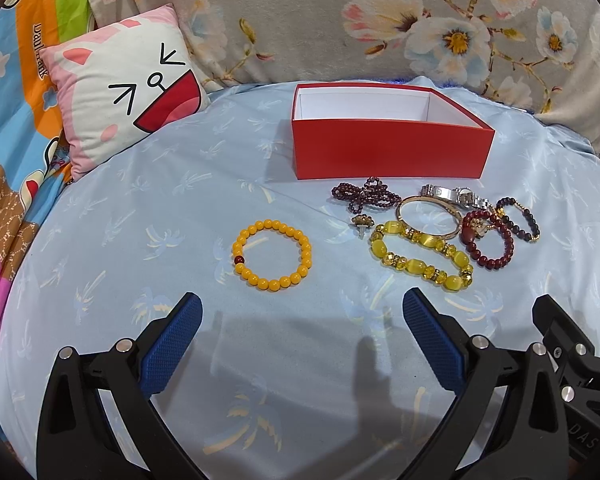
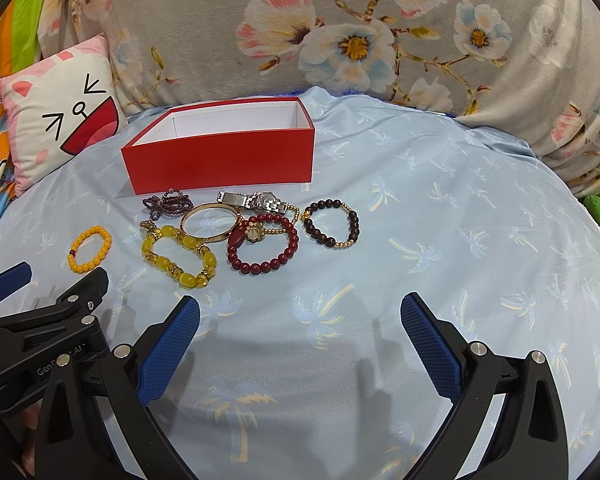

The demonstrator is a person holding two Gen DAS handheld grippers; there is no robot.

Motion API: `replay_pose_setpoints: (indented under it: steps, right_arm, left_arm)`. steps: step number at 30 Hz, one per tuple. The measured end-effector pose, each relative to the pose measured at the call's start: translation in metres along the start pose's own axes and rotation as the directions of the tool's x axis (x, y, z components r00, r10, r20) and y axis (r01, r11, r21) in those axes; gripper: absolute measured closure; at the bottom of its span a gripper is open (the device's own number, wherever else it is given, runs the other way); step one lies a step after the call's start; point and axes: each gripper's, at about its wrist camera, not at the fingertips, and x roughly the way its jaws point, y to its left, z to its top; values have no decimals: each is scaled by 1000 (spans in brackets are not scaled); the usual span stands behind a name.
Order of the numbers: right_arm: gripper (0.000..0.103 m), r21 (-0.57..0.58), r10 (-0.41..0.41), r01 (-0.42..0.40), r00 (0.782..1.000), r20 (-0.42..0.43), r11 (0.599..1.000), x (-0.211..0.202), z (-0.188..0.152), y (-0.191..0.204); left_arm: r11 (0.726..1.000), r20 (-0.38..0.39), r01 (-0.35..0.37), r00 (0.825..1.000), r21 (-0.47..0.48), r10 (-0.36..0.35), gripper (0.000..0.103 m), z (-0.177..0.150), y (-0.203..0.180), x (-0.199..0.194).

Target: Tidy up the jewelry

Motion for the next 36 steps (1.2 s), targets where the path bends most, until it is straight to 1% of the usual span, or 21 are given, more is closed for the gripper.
replay_pose_setpoints:
  steps: [23, 25, 26, 28, 30, 31, 32, 34, 36]
  right_arm:
    - [7, 0, 0, 0, 1000, 0, 1000, 0, 0, 0]
    - [7, 2, 1, -1, 1000, 0, 1000, 0, -1, 1]
    - [7, 5, 3, -3, 1000, -2, 1000, 1, -1, 0]
    - [7, 14, 8, -8, 1000, -5, 1000, 1, 0, -3]
    - [7, 23, 16, -15, 1000, -16, 1000, 2, 1, -6]
    - [7, 22, 19, -18, 999, -27, 1000, 4, 1, -7]
    - [7, 22, 21, -20, 999, -37, 1000, 5, 1, -8]
    - [7, 21, 12, -11, 999, -52, 1000, 7, 1, -10]
    - [7, 23, 8, -7, 998, -58, 1000, 10, 2, -13]
  left_arm:
    - [1000, -2, 1, 1000, -2, -1, 7, 0, 0, 0]
    - [1000, -1, 10, 1000, -13, -10, 7, 0, 2, 0]
    - [1000, 1, 15, 1000, -25, -15, 7, 3, -3, -3]
    - [997, -4, 35, 999, -65, -35, 7, 0, 14, -1]
    - [997, -26, 29, 999, -77, -31, 7, -4, 19, 2]
    - [998, -43, 10, 999, -63, -13, 7, -6, 24, 5]
    - [997, -55, 14, 998, -74, -18, 7, -7, 31, 7]
    - [989, -81, 58, 994, -139, -70, 7, -8, 46, 10]
    - [988, -107, 50, 992, -148, -66, 7, -7, 57, 12]
